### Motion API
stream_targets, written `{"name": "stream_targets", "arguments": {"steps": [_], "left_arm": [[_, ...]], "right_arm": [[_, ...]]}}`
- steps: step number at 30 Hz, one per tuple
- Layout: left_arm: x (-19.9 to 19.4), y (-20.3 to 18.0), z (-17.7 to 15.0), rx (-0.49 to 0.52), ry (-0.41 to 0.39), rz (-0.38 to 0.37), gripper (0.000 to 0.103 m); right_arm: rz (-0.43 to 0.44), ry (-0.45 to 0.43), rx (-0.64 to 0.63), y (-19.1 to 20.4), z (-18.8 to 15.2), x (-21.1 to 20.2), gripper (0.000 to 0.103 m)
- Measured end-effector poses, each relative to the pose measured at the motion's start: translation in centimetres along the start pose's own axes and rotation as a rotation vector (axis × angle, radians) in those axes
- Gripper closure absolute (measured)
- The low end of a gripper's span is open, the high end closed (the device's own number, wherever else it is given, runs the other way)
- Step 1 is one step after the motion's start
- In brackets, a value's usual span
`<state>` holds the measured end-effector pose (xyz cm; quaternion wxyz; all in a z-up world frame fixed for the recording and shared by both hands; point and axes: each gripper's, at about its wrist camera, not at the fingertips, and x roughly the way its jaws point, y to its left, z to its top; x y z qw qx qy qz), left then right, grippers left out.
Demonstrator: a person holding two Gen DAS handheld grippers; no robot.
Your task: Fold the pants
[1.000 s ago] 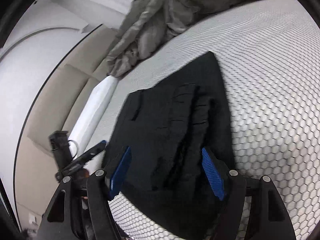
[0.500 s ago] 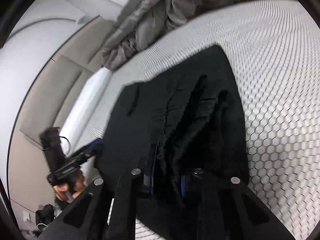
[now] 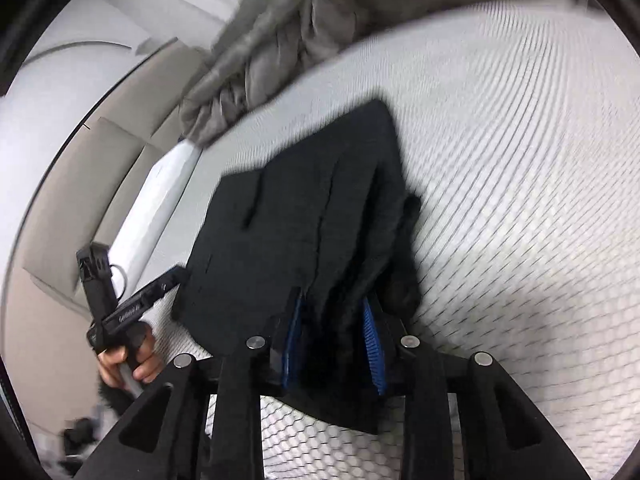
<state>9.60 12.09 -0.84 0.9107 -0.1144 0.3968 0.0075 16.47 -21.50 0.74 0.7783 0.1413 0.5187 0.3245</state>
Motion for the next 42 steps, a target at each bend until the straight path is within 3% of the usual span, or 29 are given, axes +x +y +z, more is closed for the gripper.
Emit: {"name": "stream_targets", "arguments": {"steps": [3,8,13,17,22,24,28,31,33,35,37,39,41,42], "left_arm": [[0.3,-0.6,-0.1,0.019,0.011,-0.014,0.028],[1.3,-1.6,-0.9,0.062,0.057,0.003,0.028],[1.0,-2.1,-1.3,0.083,0.065,-0.006,0.028],[0.9,-2.2,-1.5,0.085,0.068,-0.01,0.028],[0.9,-2.0,-1.5,0.084,0.072,-0.013,0.028],[0.9,-1.9,-1.4,0.082,0.072,-0.015,0.028],[0.4,-1.6,-1.1,0.072,0.056,-0.001,0.028],[0.0,-1.0,-1.0,0.062,0.038,0.0,0.028],[0.2,-0.4,-1.1,0.053,0.048,0.015,0.028],[0.6,0.3,-1.2,0.025,0.059,0.012,0.028],[0.7,0.8,-1.2,-0.003,0.062,0.007,0.028],[0.8,1.2,-1.1,-0.028,0.057,0.002,0.028],[0.9,1.6,-1.1,-0.051,0.058,-0.007,0.029],[1.0,1.7,-1.1,-0.061,0.062,-0.02,0.034]], "right_arm": [[0.09,-0.044,0.033,-0.3,0.6,-1.0,0.072],[0.06,0.042,0.048,0.4,1.3,2.2,0.072],[0.114,-0.005,-0.004,2.6,1.5,1.3,0.071],[0.157,0.026,0.001,3.0,1.5,2.0,0.071],[0.095,0.114,-0.004,2.8,1.0,5.2,0.072],[0.045,0.059,-0.028,3.0,1.1,5.0,0.096],[0.018,0.01,-0.069,4.8,1.1,3.0,0.098],[-0.089,0.03,-0.124,5.4,0.0,2.1,0.098],[-0.166,0.108,-0.143,4.4,-0.7,3.6,0.095],[-0.143,0.137,-0.146,3.6,-1.1,4.4,0.094],[-0.111,0.116,-0.155,3.9,-0.6,3.3,0.088],[-0.141,0.035,-0.162,4.0,0.0,1.6,0.064],[-0.159,0.001,-0.121,3.3,0.6,1.4,0.06],[-0.143,0.009,-0.094,2.9,0.7,1.9,0.06]]}}
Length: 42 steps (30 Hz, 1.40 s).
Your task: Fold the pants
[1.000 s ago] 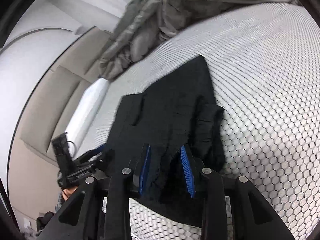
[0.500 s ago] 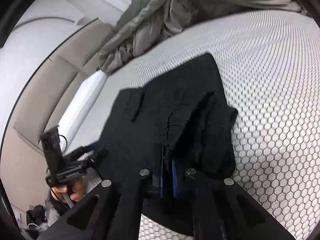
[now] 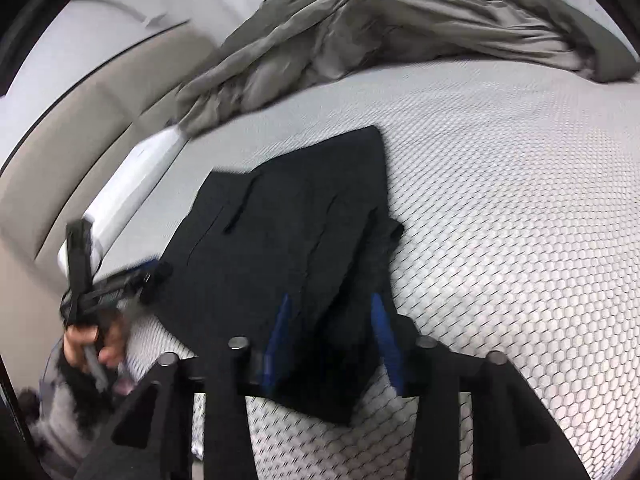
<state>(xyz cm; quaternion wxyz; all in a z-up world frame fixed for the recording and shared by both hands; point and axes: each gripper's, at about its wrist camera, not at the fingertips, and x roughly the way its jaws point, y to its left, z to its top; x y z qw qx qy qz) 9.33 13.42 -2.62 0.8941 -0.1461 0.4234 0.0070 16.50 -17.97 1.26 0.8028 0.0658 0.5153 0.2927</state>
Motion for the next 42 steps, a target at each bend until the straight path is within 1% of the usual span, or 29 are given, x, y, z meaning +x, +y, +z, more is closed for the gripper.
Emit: {"name": "stream_targets", "arguments": {"steps": [1,2,3,4,7,8,10,11,13,15,16,19,21,22,23,24,26,27,28,29,30,31,32,33,34,36,38,40,42], "left_arm": [[0.0,-0.1,0.0,0.001,0.006,-0.015,0.044],[0.0,-0.5,-0.2,0.008,0.009,-0.026,0.049],[-0.1,-0.8,-0.3,0.024,0.014,-0.041,0.058],[-0.2,-1.2,-0.5,0.043,0.022,-0.055,0.061],[-1.0,-2.5,-1.5,0.143,0.044,-0.042,0.061],[-1.3,-2.7,-1.8,0.164,0.047,-0.048,0.061],[-1.9,-2.9,-2.1,0.186,0.05,-0.047,0.061],[-2.4,-2.8,-2.0,0.18,0.034,-0.031,0.061],[-3.5,-2.8,-1.9,0.172,-0.029,0.014,0.061],[-4.3,-3.7,-1.8,0.193,-0.082,0.002,0.06],[-4.2,-4.7,-1.9,0.222,-0.078,-0.015,0.06],[-3.0,-7.9,-2.7,0.319,-0.049,-0.074,0.06],[-1.3,-10.2,-3.3,0.403,-0.005,-0.107,0.06],[0.2,-11.1,-3.7,0.441,0.029,-0.092,0.06],[1.0,-11.5,-3.8,0.462,0.04,-0.072,0.06],[1.3,-11.3,-4.2,0.48,0.041,-0.075,0.06],[0.7,-10.5,-4.5,0.483,0.041,-0.1,0.06],[0.2,-9.7,-4.8,0.475,0.047,-0.116,0.06],[-0.5,-9.2,-5.2,0.468,0.047,-0.132,0.06],[-1.1,-8.5,-5.6,0.468,0.044,-0.135,0.06],[-1.7,-8.2,-5.8,0.466,0.04,-0.139,0.058],[-1.8,-7.6,-5.8,0.459,0.037,-0.139,0.058],[-1.8,-7.6,-5.5,0.45,0.037,-0.13,0.058],[-1.6,-7.5,-4.9,0.442,0.036,-0.123,0.058],[-1.5,-7.4,-4.4,0.441,0.03,-0.124,0.058],[-1.1,-8.4,-3.0,0.44,0.003,-0.112,0.058],[-0.2,-9.0,-1.9,0.419,-0.004,-0.098,0.058],[2.2,-9.5,-0.8,0.384,0.029,-0.086,0.058],[3.3,-9.7,-0.6,0.4,0.045,-0.081,0.058]], "right_arm": [[0.001,0.019,0.009,-0.1,0.0,0.9,0.06],[-0.032,0.022,-0.01,0.1,-0.1,1.4,0.062],[-0.099,0.032,-0.058,0.5,-0.1,2.2,0.064],[-0.147,0.046,-0.096,1.0,-0.1,2.7,0.064],[-0.189,0.016,-0.133,1.9,-0.1,1.8,0.063],[-0.181,-0.03,-0.161,2.7,0.0,0.8,0.063],[-0.171,-0.082,-0.188,3.5,-0.1,-0.2,0.063],[-0.161,-0.1,-0.202,4.1,-0.1,-0.5,0.063],[-0.152,-0.123,-0.238,5.5,-0.2,-0.5,0.06],[-0.123,-0.106,-0.274,6.4,-0.3,0.6,0.06],[-0.115,-0.082,-0.286,7.3,-0.4,1.8,0.06],[-0.089,-0.019,-0.304,8.9,-0.8,5.0,0.06],[-0.08,0.027,-0.323,9.6,-1.3,7.2,0.06],[-0.092,0.039,-0.335,9.7,-1.5,7.9,0.06],[-0.109,0.046,-0.362,9.8,-1.8,8.6,0.06],[-0.119,0.061,-0.384,9.8,-1.9,8.9,0.06],[-0.175,0.077,-0.406,8.7,-2.1,8.4,0.06],[-0.219,0.075,-0.41,8.1,-2.2,7.7,0.063],[-0.257,0.07,-0.416,7.1,-2.1,6.8,0.068],[-0.246,0.075,-0.407,6.7,-1.9,6.6,0.072],[-0.214,0.087,-0.388,6.1,-1.9,6.1,0.072],[-0.22,0.088,-0.404,6.2,-2.1,6.0,0.072],[-0.24,0.082,-0.426,6.7,-2.2,6.2,0.07],[-0.253,0.077,-0.439,7.2,-2.2,6.4,0.065],[-0.249,0.068,-0.44,7.7,-2.1,6.5,0.063],[-0.163,0.031,-0.395,8.4,-1.3,6.4,0.062],[-0.133,0.007,-0.358,9.1,-0.7,7.1,0.06],[-0.152,0.042,-0.374,9.8,-0.2,9.3,0.056],[-0.191,0.074,-0.417,9.9,-0.2,11.2,0.053]]}}
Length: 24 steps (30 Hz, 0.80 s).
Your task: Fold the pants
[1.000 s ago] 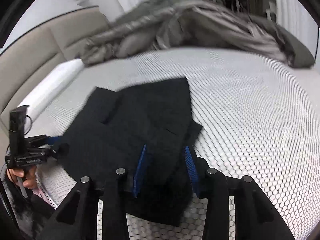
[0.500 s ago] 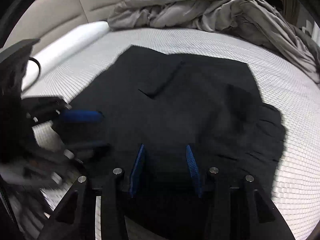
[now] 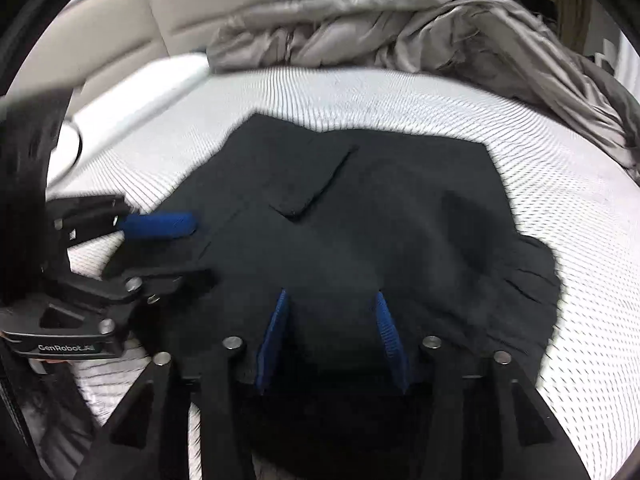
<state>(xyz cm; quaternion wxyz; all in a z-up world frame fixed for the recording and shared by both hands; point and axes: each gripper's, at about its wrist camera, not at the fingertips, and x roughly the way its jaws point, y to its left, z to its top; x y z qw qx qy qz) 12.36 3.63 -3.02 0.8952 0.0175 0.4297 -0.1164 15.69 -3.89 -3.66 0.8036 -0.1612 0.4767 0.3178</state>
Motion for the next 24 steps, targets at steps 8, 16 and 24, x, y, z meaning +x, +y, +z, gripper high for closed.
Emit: {"name": "stream_targets", "arguments": {"steps": [8,16,24], "left_arm": [[-2.3,1.4,-2.6,0.014,0.001,-0.046,0.058],[0.2,1.1,1.9,-0.073,-0.03,-0.016,0.058],[0.4,3.5,0.8,-0.066,-0.028,-0.053,0.058]], "right_arm": [[0.023,-0.03,0.011,-4.4,-2.3,-3.0,0.058],[0.01,-0.04,0.04,-0.5,1.8,-1.0,0.057],[-0.128,0.056,0.027,-4.4,0.9,-0.7,0.069]]}}
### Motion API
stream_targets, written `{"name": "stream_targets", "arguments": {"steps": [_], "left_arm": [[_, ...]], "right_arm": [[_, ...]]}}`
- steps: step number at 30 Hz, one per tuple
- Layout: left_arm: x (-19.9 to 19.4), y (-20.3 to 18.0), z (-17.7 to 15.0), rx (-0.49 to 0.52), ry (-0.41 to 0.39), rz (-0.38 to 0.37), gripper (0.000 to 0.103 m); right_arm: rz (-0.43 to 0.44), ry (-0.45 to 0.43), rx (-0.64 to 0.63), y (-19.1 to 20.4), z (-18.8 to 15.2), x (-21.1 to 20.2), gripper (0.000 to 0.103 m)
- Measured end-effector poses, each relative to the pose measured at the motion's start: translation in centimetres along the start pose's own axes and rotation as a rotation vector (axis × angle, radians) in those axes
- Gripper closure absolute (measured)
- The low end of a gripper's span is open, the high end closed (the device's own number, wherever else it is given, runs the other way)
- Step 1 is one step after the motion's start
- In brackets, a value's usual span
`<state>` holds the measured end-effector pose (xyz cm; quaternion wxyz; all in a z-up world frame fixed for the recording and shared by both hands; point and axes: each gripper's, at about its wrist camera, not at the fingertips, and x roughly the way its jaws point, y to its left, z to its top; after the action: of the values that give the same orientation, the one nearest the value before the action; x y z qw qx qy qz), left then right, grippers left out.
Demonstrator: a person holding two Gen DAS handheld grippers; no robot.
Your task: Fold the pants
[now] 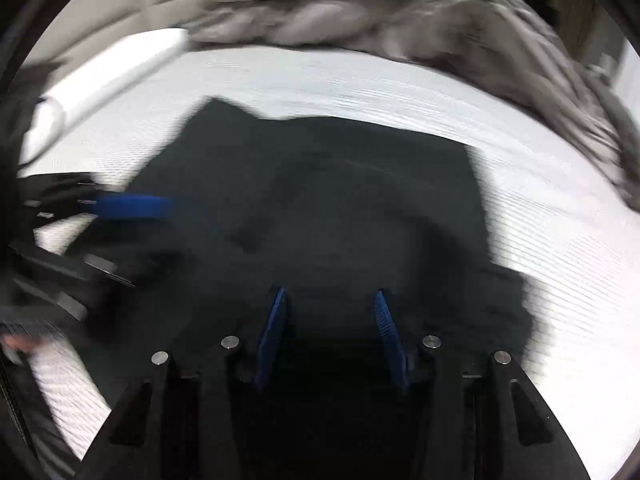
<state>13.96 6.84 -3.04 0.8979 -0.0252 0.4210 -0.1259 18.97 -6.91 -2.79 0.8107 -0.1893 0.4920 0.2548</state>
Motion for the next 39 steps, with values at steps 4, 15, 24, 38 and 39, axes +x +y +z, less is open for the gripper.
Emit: {"name": "stream_targets", "arguments": {"steps": [4,15,24,38,39], "left_arm": [[-0.5,0.3,-0.9,0.006,0.015,0.069,0.058],[2.6,0.7,2.6,-0.04,0.017,0.09,0.058],[-0.1,3.1,0.5,-0.084,0.023,0.094,0.058],[3.9,0.6,4.7,-0.063,-0.001,0.172,0.063],[3.6,0.8,4.6,-0.056,-0.005,0.152,0.063]], "right_arm": [[0.071,-0.05,0.043,-1.6,-1.4,-1.9,0.069],[0.106,-0.011,0.064,3.7,3.6,1.9,0.059],[0.029,0.025,0.081,-0.9,0.7,-0.1,0.063],[-0.03,0.032,0.03,3.7,5.1,3.4,0.061],[-0.038,0.034,0.023,3.4,4.8,3.1,0.061]]}}
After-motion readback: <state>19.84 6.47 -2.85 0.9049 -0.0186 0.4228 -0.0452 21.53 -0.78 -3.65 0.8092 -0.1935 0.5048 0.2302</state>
